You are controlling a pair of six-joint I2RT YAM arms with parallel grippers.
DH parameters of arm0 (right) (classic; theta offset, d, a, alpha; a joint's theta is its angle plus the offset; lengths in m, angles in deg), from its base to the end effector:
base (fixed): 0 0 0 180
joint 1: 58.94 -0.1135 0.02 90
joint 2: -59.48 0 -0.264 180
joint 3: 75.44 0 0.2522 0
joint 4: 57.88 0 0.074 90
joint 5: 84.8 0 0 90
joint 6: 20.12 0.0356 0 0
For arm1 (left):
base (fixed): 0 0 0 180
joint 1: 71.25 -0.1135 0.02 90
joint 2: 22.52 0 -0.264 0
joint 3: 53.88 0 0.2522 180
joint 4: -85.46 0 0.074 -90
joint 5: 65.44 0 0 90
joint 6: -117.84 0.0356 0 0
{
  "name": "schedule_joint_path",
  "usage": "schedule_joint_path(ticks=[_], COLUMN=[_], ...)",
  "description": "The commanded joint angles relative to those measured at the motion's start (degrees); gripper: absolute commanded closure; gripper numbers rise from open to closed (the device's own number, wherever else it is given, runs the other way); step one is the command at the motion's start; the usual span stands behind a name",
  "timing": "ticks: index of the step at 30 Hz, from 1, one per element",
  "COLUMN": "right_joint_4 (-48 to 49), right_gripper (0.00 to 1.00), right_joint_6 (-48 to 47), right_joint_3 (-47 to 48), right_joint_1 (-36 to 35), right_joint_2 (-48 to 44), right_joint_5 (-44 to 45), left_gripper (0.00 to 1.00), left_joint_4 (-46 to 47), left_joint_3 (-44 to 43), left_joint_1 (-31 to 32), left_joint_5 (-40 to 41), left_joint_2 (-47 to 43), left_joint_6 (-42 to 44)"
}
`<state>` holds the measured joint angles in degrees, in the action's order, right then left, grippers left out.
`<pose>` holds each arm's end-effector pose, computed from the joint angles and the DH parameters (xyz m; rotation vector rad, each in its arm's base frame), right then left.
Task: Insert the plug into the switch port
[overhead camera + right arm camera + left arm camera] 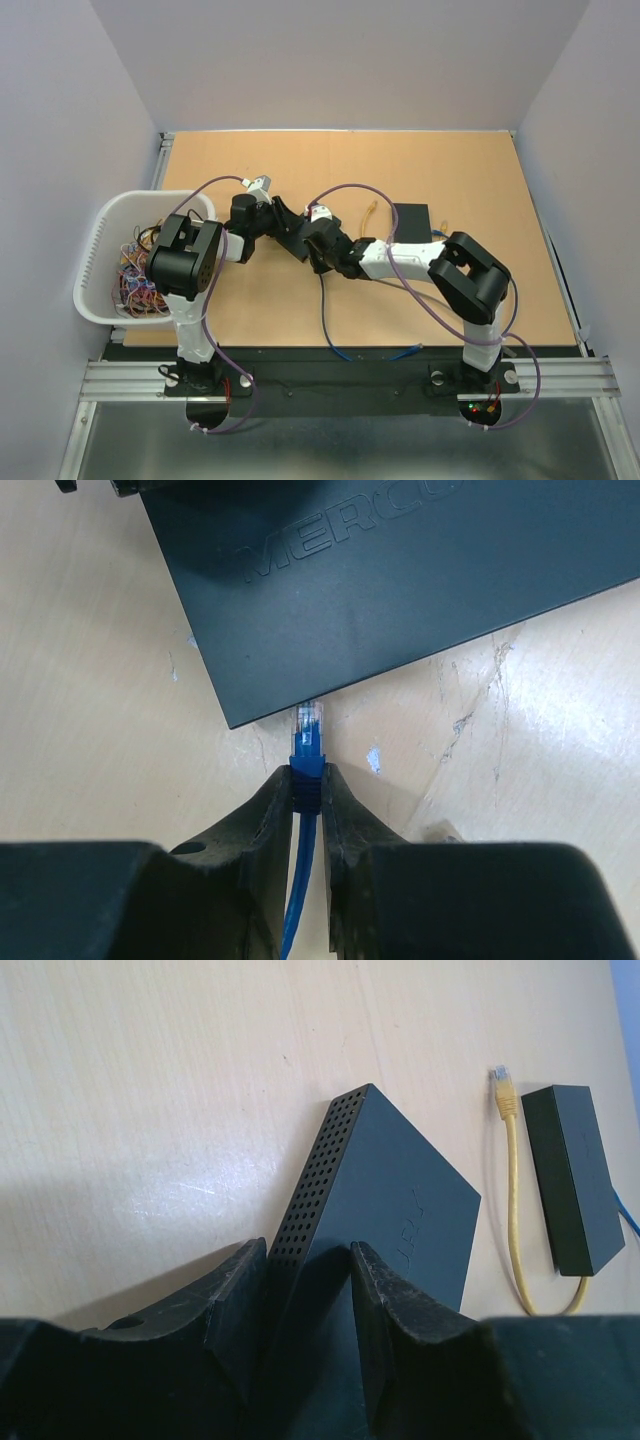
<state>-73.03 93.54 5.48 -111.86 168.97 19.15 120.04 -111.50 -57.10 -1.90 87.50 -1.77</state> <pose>0.2529 0.3203 0.1667 -0.4718 2.2910 0.3943 0.3501 -0.1046 0.1293 0.0683 1.9606 -0.9471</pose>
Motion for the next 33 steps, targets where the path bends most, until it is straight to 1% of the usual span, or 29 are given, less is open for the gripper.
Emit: schedule_joint_path(ticks=[1,6,8,11,14,15,17,20,25,26,31,33], right_joint_4=[7.10,7.19,8.67,14.11,17.37,20.17,20.90,21.25,21.25,21.34,21.51,21.69], right_gripper=[1.00,1.00,1.00,1.00,1.00,1.00,1.00,1.00,1.00,1.00,1.00,1.00], right_joint_6=[-2.47,-4.32,-6.24,-10.11,-14.24,-15.39,-17.84,-21.01,-23.04,-25.31,-26.56,-26.65], right_joint_3=[5.18,5.00,4.13,0.53,-2.99,-3.78,-5.01,-4.23,-3.87,-3.87,-3.79,-3.79], right_joint_1=[-0.34,-0.42,-0.42,-0.60,-0.60,-0.60,-0.51,-0.60,-0.60,-0.60,-0.42,-0.25], right_joint_2=[0.37,1.34,1.51,0.81,-1.12,-1.56,-2.44,-2.00,-2.09,-2.18,-2.61,-3.05], right_joint_5=[3.71,1.26,0.64,-0.60,-0.95,-1.64,-1.74,-1.74,-2.79,-3.05,-2.36,-1.83], left_gripper=[0.53,0.53,0.53,0.53,0.53,0.54,0.54,0.54,0.54,0.54,0.54,0.54], left_joint_4=[-8.52,-8.61,-8.61,-8.70,-9.57,-9.66,-10.19,-10.89,-11.07,-11.07,-10.46,-8.18], left_joint_3=[1.93,1.67,1.58,1.49,1.40,1.40,1.67,1.84,2.72,2.90,4.74,7.19], left_joint_1=[2.28,2.37,2.55,2.63,2.81,2.90,3.60,5.26,8.17,9.13,10.98,11.16], left_joint_5=[-1.75,-2.10,-2.37,-2.98,-3.51,-3.51,-3.25,-2.46,-0.79,-0.61,0.62,0.44], left_joint_2=[1.25,1.43,1.69,1.87,1.52,1.26,0.90,0.90,1.78,2.30,3.27,3.19], left_joint_6=[1.57,2.01,2.18,2.18,1.83,1.66,1.66,1.74,1.83,1.74,1.04,-0.27])
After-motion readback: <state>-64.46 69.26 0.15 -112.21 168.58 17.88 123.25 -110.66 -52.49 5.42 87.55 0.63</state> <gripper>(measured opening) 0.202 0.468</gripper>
